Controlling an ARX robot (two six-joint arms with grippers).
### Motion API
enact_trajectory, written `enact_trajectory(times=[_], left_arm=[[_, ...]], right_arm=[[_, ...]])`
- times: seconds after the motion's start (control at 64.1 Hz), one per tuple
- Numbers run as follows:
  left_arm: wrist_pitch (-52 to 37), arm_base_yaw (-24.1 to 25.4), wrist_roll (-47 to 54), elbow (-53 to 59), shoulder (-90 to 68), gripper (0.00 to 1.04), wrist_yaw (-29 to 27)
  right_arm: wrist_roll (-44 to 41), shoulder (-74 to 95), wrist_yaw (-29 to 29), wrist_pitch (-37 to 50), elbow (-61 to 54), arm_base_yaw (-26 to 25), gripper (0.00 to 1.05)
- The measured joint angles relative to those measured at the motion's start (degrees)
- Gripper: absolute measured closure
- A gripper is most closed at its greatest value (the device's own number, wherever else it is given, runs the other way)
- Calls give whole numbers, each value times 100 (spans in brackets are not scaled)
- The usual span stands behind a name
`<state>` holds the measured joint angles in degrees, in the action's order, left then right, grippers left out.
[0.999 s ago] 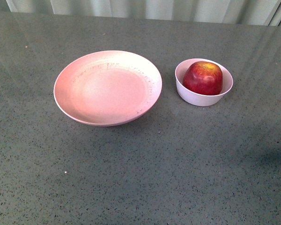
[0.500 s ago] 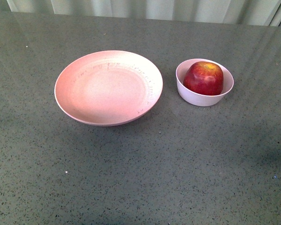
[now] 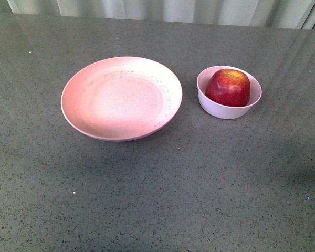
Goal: Move apple from plate to bowl
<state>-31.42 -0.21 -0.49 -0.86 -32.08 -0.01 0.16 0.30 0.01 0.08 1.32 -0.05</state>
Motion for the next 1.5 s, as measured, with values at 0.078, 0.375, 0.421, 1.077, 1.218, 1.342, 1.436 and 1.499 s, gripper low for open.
enact_trajectory(times=[0.078,0.375,0.421,1.077,1.218,1.342,1.436,1.499], left_arm=[[293,0,0,0,319,103,0],[1093,0,0,2,1158,103,0],[1187,0,0,2,1259,103,0],[3115,0,2,0,3110,103,-2],[3143,4,2,0,3119,103,0],[3143,4,0,0,3121,103,-2],[3143,4,2,0,3121,88,0],[3143,4,2,0,3121,73,0]], right_arm=[[0,0,-2,0,0,0,9],[0,0,-2,0,0,0,9],[0,0,0,0,0,0,9],[0,0,0,0,0,0,9],[0,0,-2,0,0,0,9],[0,0,0,0,0,0,9],[0,0,0,0,0,0,9],[0,0,0,0,0,0,9]])
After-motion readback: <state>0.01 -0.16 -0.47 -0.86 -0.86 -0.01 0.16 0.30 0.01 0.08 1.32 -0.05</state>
